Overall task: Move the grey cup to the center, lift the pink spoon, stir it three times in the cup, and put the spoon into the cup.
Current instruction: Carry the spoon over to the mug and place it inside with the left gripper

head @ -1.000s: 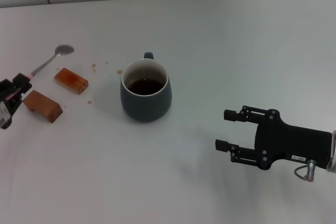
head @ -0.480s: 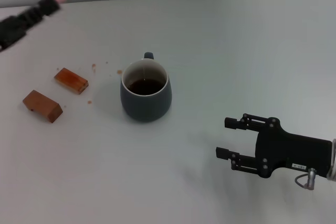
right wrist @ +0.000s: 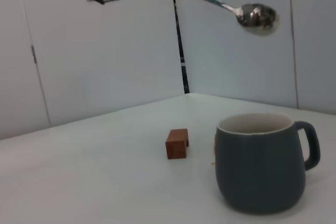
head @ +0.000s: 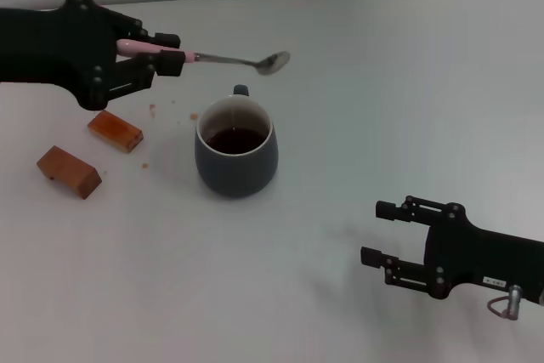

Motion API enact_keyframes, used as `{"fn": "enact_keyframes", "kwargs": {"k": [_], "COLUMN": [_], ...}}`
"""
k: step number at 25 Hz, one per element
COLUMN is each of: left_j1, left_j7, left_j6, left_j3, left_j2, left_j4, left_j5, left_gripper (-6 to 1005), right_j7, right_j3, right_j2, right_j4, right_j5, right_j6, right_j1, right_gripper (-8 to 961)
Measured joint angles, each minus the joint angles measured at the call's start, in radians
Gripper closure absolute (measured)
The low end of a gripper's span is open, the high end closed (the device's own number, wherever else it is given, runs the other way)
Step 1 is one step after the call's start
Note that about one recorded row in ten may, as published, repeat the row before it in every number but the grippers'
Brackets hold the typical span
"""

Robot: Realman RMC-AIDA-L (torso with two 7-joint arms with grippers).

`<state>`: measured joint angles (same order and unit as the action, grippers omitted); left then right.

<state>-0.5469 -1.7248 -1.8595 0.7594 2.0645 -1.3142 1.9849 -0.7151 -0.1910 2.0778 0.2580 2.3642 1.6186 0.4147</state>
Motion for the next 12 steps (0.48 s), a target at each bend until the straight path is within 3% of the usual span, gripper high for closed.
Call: {"fn": "enact_keyframes", "kwargs": {"k": [5, 12], "left_j1": [-0.019, -0.061], "left_j7": [-0.037, -0.092], "left_j6": [0.013, 0.047], "left_j3": [0.096, 0.251], "left_j2": [0.001, 0.004], "left_j4": [-0.152, -0.196], "left_j5": [0.127, 0.281], "left_gripper": [867, 867], "right_j7": [-0.02, -0.025], "right_j3": [-0.003, 0.001], "right_j2": [0.0, 0.0], "right_j4": [0.0, 0.0], "right_j5": [0.0, -0.003], "right_j6": [-0.006, -0.006], "right_j1": [-0.005, -0.015], "right_gripper": [251, 251]}}
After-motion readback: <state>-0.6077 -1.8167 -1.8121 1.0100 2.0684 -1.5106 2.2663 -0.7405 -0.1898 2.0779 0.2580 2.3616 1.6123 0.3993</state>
